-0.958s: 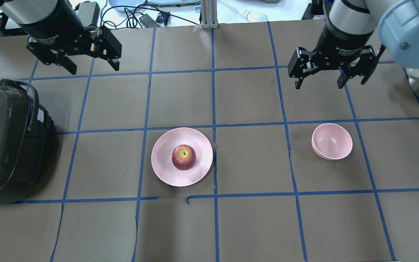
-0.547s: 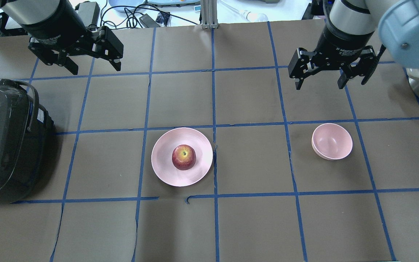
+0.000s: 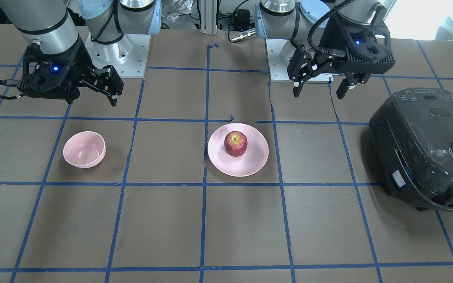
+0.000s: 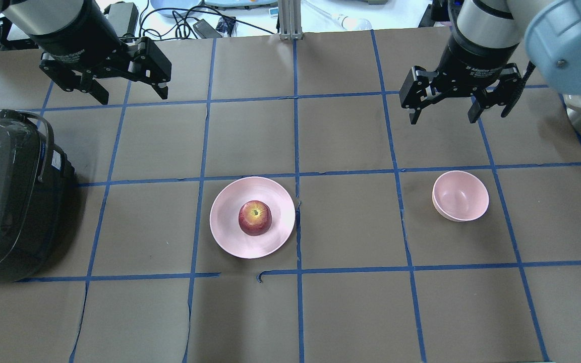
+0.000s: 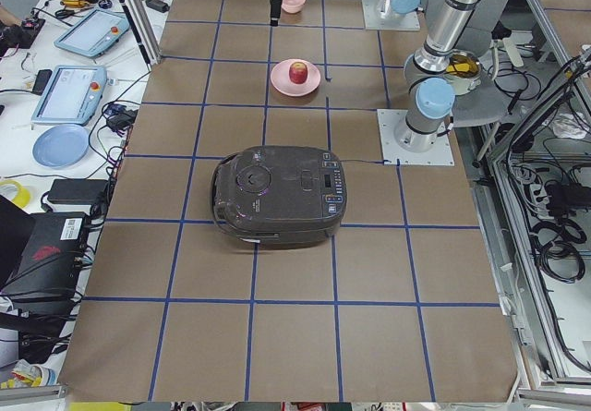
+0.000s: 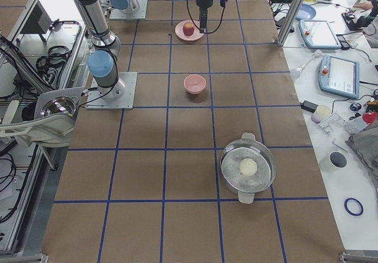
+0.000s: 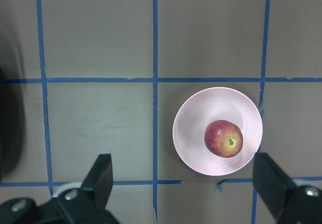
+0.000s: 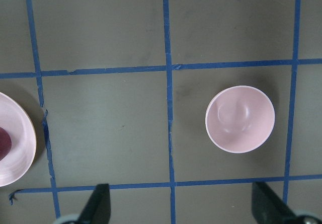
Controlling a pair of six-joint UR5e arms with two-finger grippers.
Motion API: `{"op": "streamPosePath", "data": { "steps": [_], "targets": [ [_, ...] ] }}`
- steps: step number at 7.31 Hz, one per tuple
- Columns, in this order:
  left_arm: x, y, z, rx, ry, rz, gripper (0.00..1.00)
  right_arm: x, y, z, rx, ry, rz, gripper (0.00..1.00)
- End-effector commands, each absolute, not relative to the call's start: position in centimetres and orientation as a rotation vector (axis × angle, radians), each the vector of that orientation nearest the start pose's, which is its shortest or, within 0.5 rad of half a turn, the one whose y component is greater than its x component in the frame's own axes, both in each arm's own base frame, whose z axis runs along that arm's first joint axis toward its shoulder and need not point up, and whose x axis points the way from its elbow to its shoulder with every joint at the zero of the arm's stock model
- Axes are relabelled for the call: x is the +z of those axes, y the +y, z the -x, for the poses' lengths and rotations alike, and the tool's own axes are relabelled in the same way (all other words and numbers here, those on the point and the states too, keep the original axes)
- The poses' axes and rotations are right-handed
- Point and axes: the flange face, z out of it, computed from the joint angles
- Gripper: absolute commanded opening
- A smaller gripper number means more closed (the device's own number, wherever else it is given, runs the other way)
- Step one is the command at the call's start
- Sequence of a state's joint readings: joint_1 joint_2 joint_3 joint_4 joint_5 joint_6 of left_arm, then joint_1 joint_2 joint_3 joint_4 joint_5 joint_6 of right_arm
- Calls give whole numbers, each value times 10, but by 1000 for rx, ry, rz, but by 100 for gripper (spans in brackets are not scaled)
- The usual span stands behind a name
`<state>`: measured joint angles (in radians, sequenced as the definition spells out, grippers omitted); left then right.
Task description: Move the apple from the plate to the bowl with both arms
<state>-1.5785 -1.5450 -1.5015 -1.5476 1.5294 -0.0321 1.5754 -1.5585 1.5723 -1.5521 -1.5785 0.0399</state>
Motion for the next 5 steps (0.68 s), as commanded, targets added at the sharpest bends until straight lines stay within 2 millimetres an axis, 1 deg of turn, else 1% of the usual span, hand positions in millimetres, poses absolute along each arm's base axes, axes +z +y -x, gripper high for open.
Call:
{"op": "streamPosePath", "data": {
  "steps": [1, 3, 5],
  "targets": [
    [538, -489, 141, -187, 3180, 33, 100, 479, -493, -135, 53, 3149, -55, 100],
    [537, -489, 141, -184, 3180, 28, 100, 479, -493, -133, 53, 3167, -55, 100],
    [530, -481, 140, -165, 3180, 21, 100, 480, -494, -129, 40, 3187, -60, 100]
  ]
}}
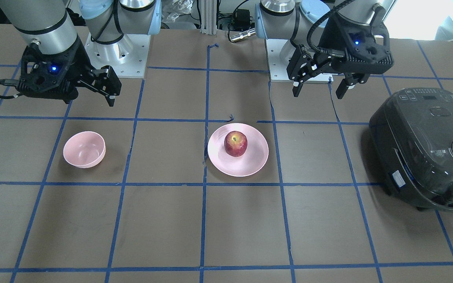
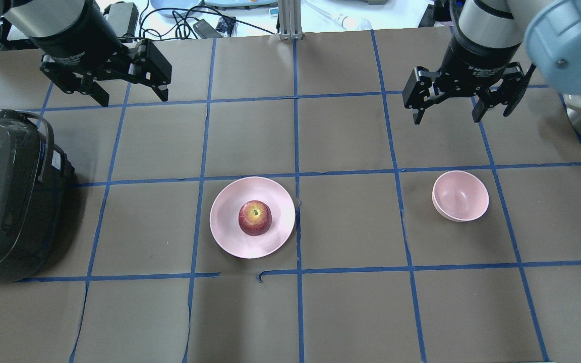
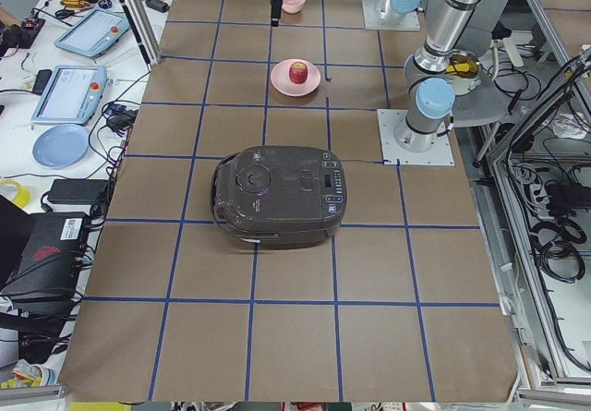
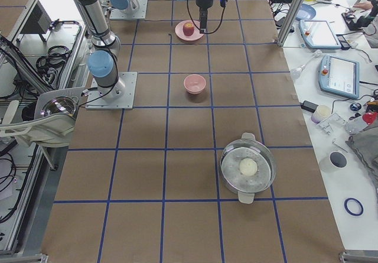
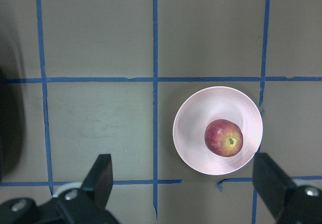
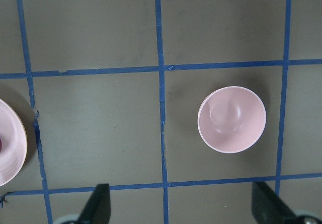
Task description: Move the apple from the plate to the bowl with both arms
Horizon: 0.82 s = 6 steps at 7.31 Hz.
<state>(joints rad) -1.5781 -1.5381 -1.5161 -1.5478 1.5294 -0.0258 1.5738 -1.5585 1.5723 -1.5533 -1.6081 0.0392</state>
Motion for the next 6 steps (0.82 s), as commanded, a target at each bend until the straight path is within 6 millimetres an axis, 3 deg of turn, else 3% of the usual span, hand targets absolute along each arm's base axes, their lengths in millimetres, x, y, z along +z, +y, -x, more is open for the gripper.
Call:
{"op": "streamPosePath", "data": {
  "steps": [1, 4, 5, 6],
  "targets": [
    [529, -479, 140, -163, 3180, 23, 100, 480, -494, -129, 45, 3187, -65, 100],
    [529, -480, 140, -131, 3171, 34, 100, 479, -494, -128, 55, 3187, -65, 100],
    [519, -490, 137, -97, 3168, 45, 100, 477, -500, -120, 37, 3184, -65, 100],
    [498, -500, 143, -40, 3169, 70, 100, 473, -506, -98, 53, 3182, 8, 100]
  ]
}}
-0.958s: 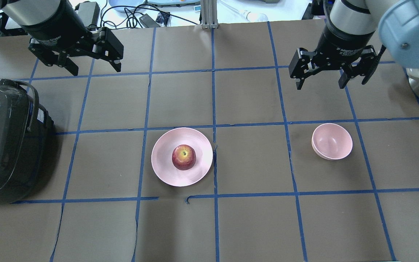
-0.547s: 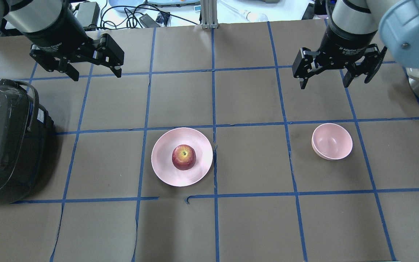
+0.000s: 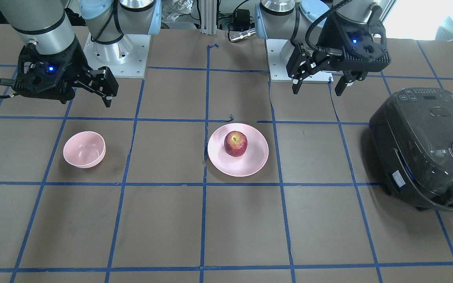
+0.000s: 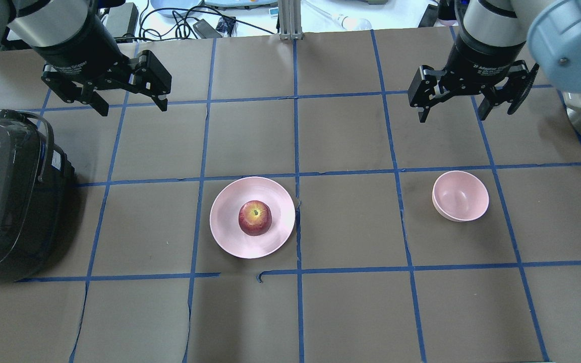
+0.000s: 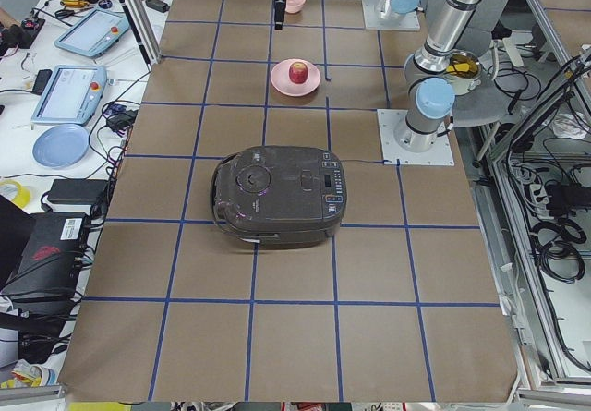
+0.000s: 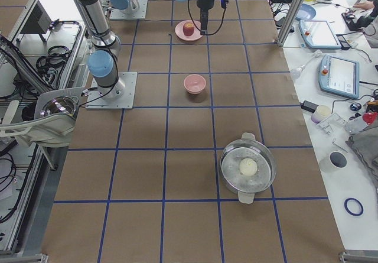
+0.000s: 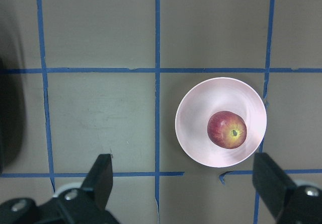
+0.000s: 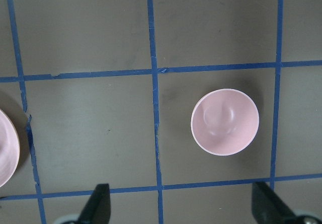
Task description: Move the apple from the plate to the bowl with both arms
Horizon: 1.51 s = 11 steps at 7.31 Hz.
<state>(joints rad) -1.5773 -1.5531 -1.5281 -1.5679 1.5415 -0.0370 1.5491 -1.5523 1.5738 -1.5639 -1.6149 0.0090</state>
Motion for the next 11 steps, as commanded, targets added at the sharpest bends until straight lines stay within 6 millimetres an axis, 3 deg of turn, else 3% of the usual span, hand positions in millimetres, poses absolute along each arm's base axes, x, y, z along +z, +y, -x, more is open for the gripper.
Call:
{"op": "streamPosePath", "data": {
  "steps": [1, 2, 3, 4, 5, 6, 8, 11],
  "targets": [
    [473, -510, 161, 34, 3168, 90, 100, 462, -514, -54, 91, 3168, 74, 100],
    [442, -519, 186, 104, 3157, 204, 100, 439, -520, -1, 163, 3129, 78, 100],
    [403, -517, 216, 190, 3127, 240, 100, 407, -525, 24, 199, 3108, 35, 100],
    [362, -513, 240, 171, 3122, 261, 100, 362, -544, 37, 148, 3127, 76, 100],
    [331, -506, 256, 107, 3126, 277, 100, 318, -543, 44, 178, 3124, 120, 100],
    [305, -496, 267, 107, 3105, 313, 100, 290, -534, 51, 193, 3122, 78, 100],
    [263, -483, 286, 78, 3071, 249, 100, 225, -509, 44, 319, 3076, 92, 100],
    [217, -449, 286, -14, 3051, 280, 100, 195, -499, 47, 356, 3063, 76, 100]
  ]
}}
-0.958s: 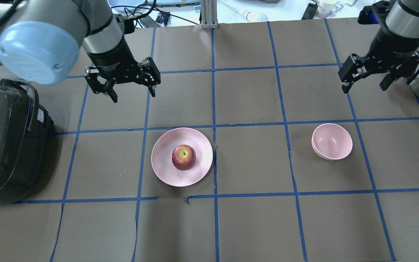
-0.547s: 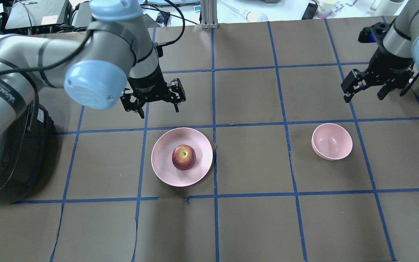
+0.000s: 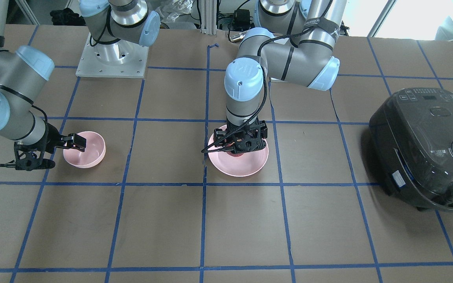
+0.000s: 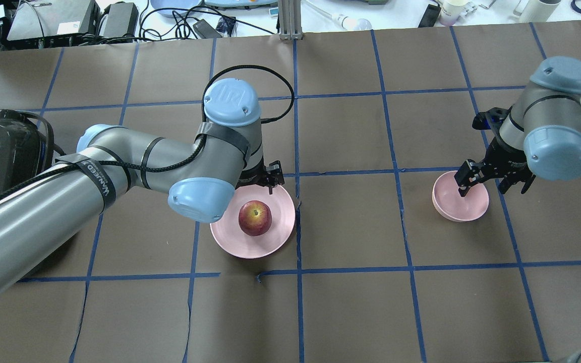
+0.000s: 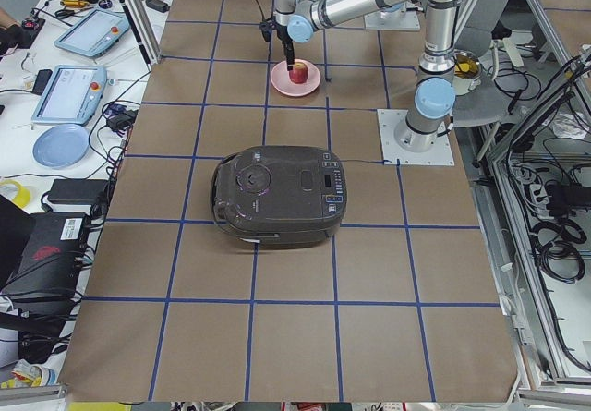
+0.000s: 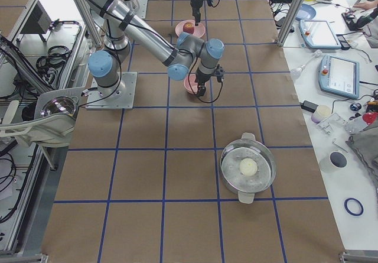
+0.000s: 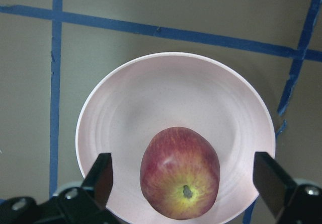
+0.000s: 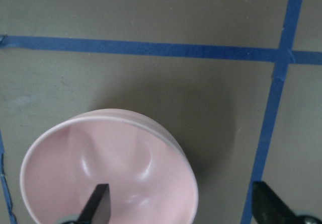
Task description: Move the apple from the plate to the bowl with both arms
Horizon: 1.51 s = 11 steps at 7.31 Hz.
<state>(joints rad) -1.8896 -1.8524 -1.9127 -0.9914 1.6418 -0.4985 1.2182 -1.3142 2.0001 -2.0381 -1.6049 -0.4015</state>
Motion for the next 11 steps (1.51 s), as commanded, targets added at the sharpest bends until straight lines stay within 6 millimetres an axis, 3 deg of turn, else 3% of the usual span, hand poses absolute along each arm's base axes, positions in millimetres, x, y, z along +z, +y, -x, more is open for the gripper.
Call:
{"op": "streamPosePath", "data": {
  "steps": [1, 2, 3, 4, 6, 7, 8, 9, 10, 11],
  "targets": [
    [204, -442, 286, -37, 3057, 279, 100, 191, -500, 50, 350, 3065, 67, 88],
    [198, -439, 289, -19, 3061, 298, 100, 189, -501, 51, 351, 3067, 67, 42],
    [193, -437, 292, -12, 3061, 279, 100, 190, -501, 51, 349, 3068, 70, 10],
    [189, -436, 293, -2, 3058, 264, 100, 191, -502, 52, 346, 3071, 68, 0],
    [183, -434, 294, 15, 3053, 261, 95, 202, -507, 52, 313, 3075, 45, 0],
    [181, -434, 294, 21, 3057, 221, 72, 209, -511, 53, 313, 3072, 44, 0],
    [179, -433, 293, 33, 3054, 206, 55, 226, -513, 47, 325, 3063, 29, 0],
    [180, -434, 293, 26, 3055, 199, 37, 233, -514, 26, 318, 2987, -62, 0],
    [192, -445, 293, -22, 3069, 200, 30, 234, -515, -6, 313, 2935, -85, 0],
    [217, -460, 297, -90, 3082, 163, 26, 230, -510, -37, 360, 2929, -138, 0]
  ]
}}
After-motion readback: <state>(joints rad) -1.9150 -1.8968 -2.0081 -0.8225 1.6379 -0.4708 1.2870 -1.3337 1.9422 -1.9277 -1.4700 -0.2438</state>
